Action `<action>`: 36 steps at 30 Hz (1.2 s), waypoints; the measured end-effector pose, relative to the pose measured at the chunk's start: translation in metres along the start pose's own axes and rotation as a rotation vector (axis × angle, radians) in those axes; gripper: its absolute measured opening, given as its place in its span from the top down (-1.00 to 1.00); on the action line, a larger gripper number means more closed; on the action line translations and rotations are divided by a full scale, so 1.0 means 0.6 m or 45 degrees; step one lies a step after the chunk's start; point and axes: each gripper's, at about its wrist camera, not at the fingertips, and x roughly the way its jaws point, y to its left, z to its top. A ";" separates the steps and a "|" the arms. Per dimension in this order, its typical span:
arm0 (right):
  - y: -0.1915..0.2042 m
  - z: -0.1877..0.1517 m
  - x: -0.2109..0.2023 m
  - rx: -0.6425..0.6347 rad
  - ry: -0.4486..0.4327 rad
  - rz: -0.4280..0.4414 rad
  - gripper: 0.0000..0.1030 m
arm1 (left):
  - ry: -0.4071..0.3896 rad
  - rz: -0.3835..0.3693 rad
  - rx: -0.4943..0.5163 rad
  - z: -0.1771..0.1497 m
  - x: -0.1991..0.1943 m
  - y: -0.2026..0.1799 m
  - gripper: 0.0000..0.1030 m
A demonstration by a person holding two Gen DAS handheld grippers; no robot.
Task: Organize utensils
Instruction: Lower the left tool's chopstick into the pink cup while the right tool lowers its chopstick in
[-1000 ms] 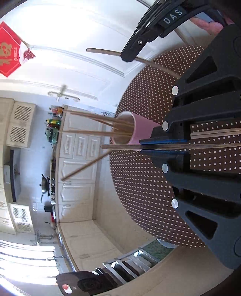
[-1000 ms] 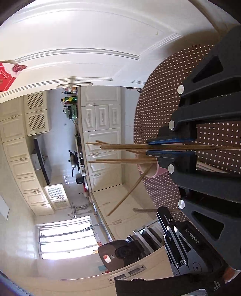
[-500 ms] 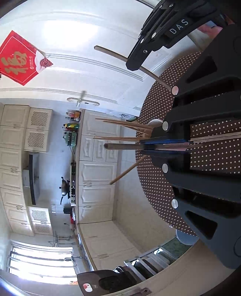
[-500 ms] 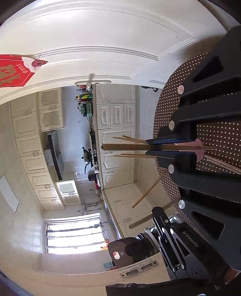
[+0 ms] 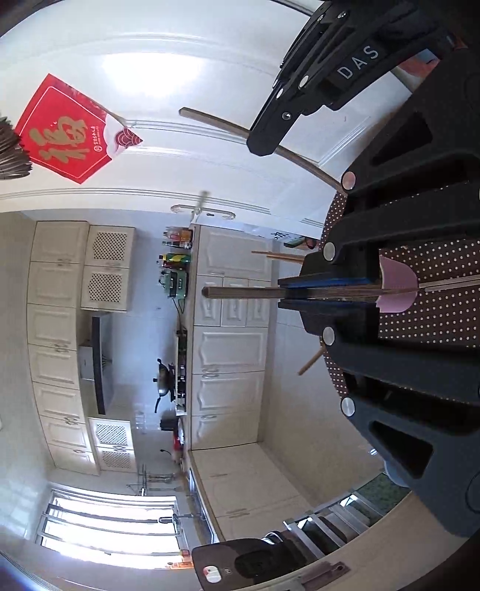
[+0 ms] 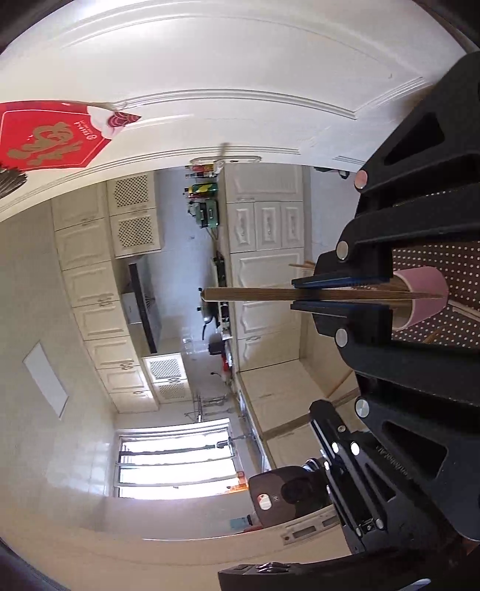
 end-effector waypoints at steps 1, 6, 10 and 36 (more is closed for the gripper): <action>0.002 0.006 0.000 0.000 -0.010 0.012 0.90 | -0.013 0.000 0.002 0.005 -0.002 -0.002 0.88; 0.006 0.029 0.004 -0.003 -0.058 0.026 0.90 | -0.057 -0.010 -0.003 0.027 -0.006 -0.007 0.88; 0.004 0.039 0.016 -0.008 -0.069 0.023 0.90 | -0.088 0.005 -0.009 0.041 -0.001 -0.008 0.88; -0.044 -0.029 0.167 0.051 0.152 0.015 0.90 | 0.052 0.062 -0.075 -0.005 0.162 0.026 0.88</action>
